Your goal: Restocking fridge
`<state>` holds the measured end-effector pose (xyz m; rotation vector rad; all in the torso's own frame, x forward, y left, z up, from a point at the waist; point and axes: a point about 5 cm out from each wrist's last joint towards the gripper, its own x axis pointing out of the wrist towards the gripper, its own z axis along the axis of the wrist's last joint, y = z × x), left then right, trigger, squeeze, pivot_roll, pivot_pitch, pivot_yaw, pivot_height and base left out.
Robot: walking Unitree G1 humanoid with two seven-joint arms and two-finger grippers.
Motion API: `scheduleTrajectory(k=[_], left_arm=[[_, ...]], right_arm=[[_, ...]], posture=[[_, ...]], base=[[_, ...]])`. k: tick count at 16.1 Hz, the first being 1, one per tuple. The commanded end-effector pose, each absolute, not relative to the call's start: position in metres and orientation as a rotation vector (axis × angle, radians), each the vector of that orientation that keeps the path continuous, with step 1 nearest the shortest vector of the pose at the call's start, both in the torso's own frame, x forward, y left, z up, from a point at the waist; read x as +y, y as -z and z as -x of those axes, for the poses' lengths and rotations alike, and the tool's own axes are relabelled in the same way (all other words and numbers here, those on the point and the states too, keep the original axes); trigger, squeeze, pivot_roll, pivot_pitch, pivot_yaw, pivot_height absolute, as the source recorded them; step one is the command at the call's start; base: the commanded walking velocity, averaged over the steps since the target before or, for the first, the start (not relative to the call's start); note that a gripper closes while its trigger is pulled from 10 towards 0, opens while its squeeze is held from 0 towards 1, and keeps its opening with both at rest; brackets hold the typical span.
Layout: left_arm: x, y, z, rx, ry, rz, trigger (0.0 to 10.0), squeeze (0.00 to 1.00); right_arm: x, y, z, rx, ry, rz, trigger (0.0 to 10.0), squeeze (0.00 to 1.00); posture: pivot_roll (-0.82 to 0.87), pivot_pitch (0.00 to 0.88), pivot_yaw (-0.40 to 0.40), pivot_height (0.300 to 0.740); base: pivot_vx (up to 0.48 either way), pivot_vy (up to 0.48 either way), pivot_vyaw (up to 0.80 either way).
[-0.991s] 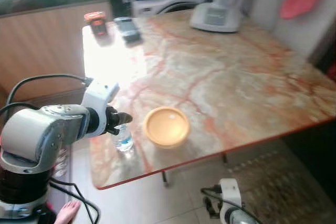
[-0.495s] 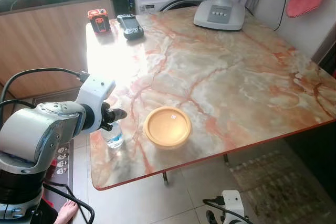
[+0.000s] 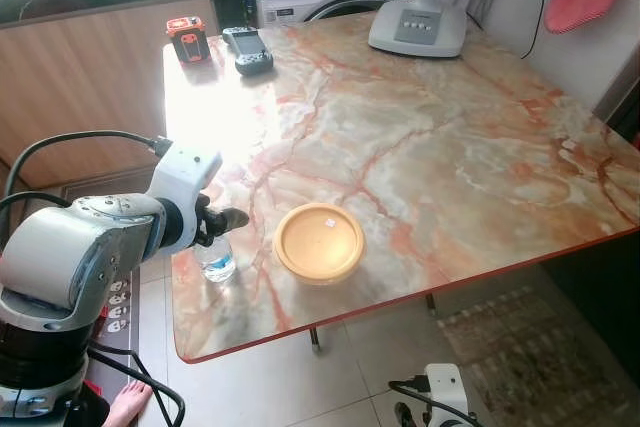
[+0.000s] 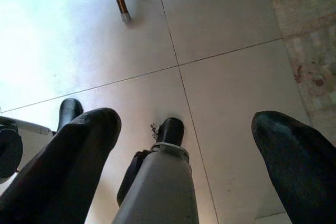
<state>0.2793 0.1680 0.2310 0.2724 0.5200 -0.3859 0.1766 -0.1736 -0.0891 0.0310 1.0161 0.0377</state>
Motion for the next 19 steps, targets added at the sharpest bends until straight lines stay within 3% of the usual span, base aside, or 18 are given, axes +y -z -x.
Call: scheduleTrajectory(k=[1,2,8,11,19], left_arm=[[0.171,-0.237,-0.28,0.513,0.364,-0.264,10.0,0.98],[0.17,-0.24,-0.279,0.512,0.367,-0.255,10.0,0.0],[0.174,-0.256,-0.271,0.509,0.366,-0.301,10.0,0.0],[0.17,-0.253,-0.263,0.528,0.46,-0.316,10.0,0.0],[0.187,-0.244,-0.261,0.567,0.362,-0.301,10.0,0.0]], right_arm=[[-0.174,0.092,-0.17,1.045,-0.029,-0.038,10.0,0.0],[-0.174,0.092,-0.17,1.045,-0.031,-0.037,10.0,0.0],[-0.171,0.092,-0.171,1.043,-0.041,-0.034,10.0,0.0],[-0.17,0.092,-0.172,1.044,-0.045,-0.034,10.0,0.0],[-0.17,0.092,-0.171,1.048,-0.042,-0.037,10.0,0.0]], posture=[[0.21,0.075,0.009,0.736],[0.21,0.073,0.008,0.736],[0.23,0.069,0.015,0.736],[0.24,0.064,0.02,0.736],[0.24,0.068,0.018,0.736]], base=[[0.0,0.0,0.0],[0.0,0.0,0.0],[0.0,0.0,0.0],[0.0,0.0,0.0],[0.0,0.0,0.0]])
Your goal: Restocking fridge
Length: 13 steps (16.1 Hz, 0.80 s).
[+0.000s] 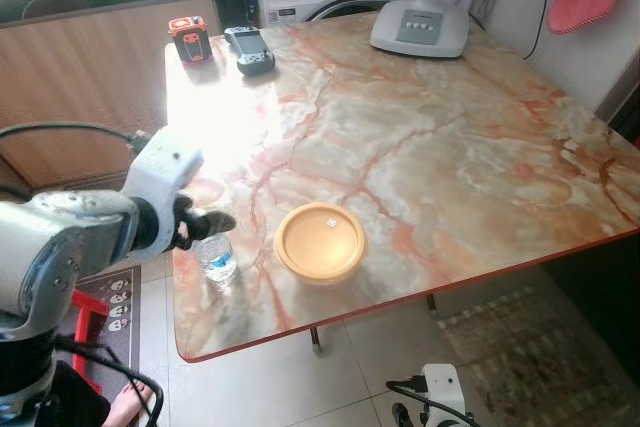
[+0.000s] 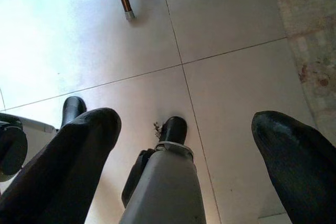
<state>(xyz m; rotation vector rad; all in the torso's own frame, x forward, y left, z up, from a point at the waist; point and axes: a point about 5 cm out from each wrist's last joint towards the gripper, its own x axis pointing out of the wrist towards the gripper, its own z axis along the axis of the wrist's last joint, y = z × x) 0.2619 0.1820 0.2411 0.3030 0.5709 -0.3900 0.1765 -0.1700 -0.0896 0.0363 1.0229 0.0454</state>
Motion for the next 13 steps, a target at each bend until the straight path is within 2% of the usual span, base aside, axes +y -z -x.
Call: scheduleTrajectory(k=[1,13], left_arm=[[0.1887,-0.244,-0.2603,0.566,0.356,-0.301,10.0,0.0],[0.1909,-0.235,-0.2609,0.579,0.323,-0.24,10.0,0.0]], right_arm=[[-0.1702,0.0923,-0.1707,1.048,-0.043,-0.036,10.0,0.0],[-0.1726,0.0909,-0.1733,1.039,-0.039,-0.037,10.0,0.0]], posture=[[0.24,0.067,0.015,0.736],[0.23,0.071,0.007,0.736]], base=[[0.0,0.0,0.0],[0.0,0.0,0.0]])
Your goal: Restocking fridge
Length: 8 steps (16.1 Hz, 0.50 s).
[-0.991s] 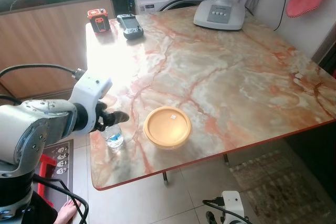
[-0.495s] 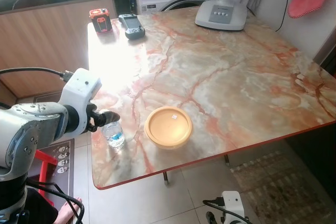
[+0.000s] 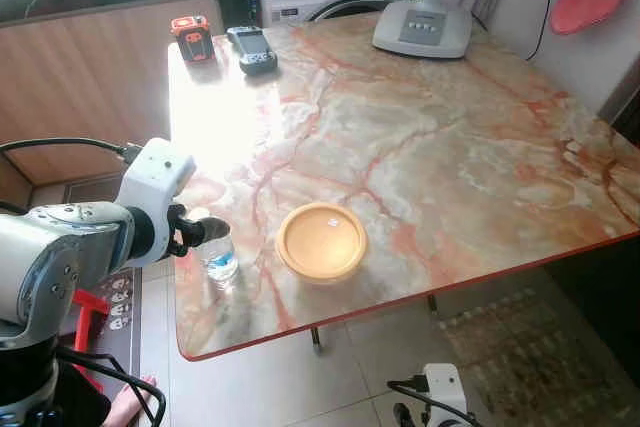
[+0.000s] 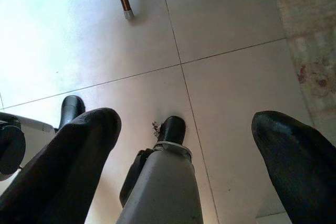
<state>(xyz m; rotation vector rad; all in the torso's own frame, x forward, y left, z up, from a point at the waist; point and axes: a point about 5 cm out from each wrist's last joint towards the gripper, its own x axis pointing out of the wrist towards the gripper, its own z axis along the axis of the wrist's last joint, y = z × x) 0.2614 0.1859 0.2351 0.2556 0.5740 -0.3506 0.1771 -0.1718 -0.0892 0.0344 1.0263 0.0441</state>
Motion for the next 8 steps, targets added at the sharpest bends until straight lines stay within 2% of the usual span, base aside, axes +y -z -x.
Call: scheduleTrajectory(k=[1,5,6,7,8], left_arm=[[0.1909,-0.2348,-0.261,0.579,0.321,-0.239,10.0,0.0],[0.1925,-0.2355,-0.2612,0.576,0.309,-0.236,10.0,0.0],[0.1929,-0.2355,-0.2614,0.574,0.303,-0.235,6.0,0.0],[0.1931,-0.2356,-0.2615,0.573,0.301,-0.234,6.0,0.0],[0.1929,-0.2357,-0.2615,0.572,0.301,-0.233,0.2,0.0]], right_arm=[[-0.1726,0.0908,-0.1734,1.038,-0.039,-0.038,10.0,0.0],[-0.1715,0.0907,-0.1738,1.032,-0.038,-0.047,10.0,0.0],[-0.171,0.0907,-0.1738,1.032,-0.039,-0.049,10.0,0.0],[-0.1707,0.0907,-0.1738,1.032,-0.038,-0.051,10.0,0.0],[-0.1701,0.0909,-0.1734,1.033,-0.041,-0.051,10.0,0.0]], posture=[[0.23,0.073,0.006,0.736],[0.24,0.073,0.007,0.736],[0.23,0.073,0.007,0.736],[0.24,0.072,0.007,0.736],[0.24,0.072,0.008,0.736]], base=[[0.0,0.0,0.0],[0.0,0.0,0.0],[0.0,0.0,0.0],[0.0,0.0,0.0],[0.0,0.0,0.0]])
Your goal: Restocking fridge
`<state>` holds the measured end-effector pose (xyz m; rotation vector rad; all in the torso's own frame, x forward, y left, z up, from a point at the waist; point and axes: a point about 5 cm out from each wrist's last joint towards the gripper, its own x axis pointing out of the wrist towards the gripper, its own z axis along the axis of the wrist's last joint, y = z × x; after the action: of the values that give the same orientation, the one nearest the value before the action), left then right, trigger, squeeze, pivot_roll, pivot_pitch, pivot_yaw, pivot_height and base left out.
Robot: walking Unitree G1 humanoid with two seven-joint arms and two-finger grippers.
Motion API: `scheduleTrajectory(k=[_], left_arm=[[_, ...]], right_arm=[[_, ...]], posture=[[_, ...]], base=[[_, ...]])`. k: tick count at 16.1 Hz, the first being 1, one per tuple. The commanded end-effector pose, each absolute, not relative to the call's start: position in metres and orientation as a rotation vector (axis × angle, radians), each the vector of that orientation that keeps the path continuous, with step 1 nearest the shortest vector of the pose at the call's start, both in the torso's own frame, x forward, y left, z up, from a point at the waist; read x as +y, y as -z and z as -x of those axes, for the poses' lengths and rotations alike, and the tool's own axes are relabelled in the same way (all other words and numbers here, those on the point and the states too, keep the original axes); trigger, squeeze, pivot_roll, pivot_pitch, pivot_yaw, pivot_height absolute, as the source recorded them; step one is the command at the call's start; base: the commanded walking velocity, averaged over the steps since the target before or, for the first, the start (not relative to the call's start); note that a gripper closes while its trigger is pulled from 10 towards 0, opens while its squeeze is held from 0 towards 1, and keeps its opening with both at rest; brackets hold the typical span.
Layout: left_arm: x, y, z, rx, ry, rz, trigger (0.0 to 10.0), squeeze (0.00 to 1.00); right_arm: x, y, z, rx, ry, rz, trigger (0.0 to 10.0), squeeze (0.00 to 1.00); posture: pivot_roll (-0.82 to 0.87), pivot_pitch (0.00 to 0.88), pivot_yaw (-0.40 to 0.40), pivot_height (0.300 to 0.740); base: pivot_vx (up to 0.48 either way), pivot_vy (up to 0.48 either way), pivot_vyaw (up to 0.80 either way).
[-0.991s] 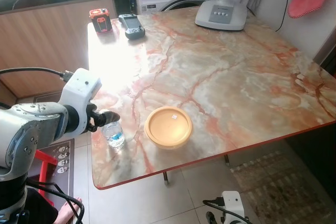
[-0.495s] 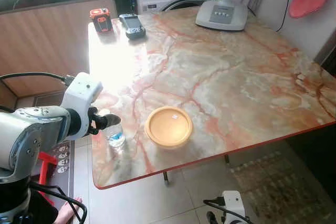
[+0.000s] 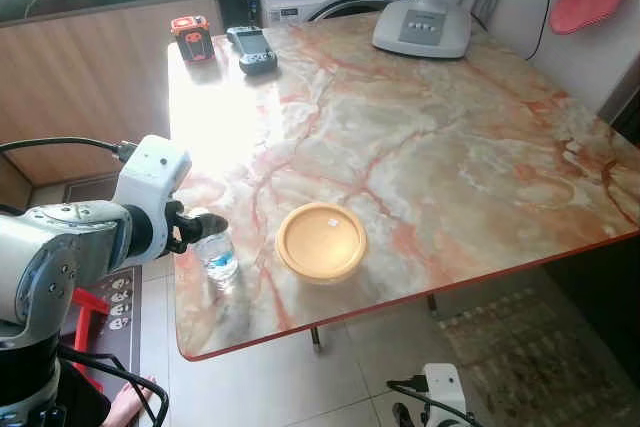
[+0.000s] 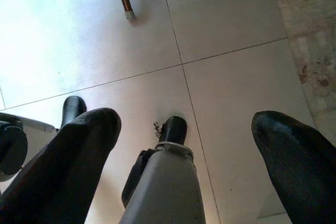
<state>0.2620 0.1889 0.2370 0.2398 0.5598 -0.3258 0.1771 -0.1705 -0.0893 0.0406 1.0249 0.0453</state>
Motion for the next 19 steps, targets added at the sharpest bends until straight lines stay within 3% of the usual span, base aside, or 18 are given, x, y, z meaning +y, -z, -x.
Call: scheduleTrajectory(k=[1,15,19], left_arm=[[0.193,-0.236,-0.261,0.572,0.304,-0.233,0.0,0.0],[0.191,-0.222,-0.262,0.602,0.315,-0.13,0.0,0.0],[0.211,-0.234,-0.272,0.51,0.147,-0.135,0.0,0.0]], right_arm=[[-0.17,0.091,-0.173,1.035,-0.041,-0.05,10.0,0.0],[-0.17,0.092,-0.17,1.046,-0.043,-0.043,10.0,0.0],[-0.17,0.092,-0.171,1.045,-0.041,-0.044,10.0,0.0]], posture=[[0.24,0.071,0.008,0.736],[0.24,0.074,0.011,0.736],[0.23,0.072,0.009,0.736]], base=[[0.0,0.0,0.0],[0.0,0.0,0.0],[0.0,0.0,0.0]])
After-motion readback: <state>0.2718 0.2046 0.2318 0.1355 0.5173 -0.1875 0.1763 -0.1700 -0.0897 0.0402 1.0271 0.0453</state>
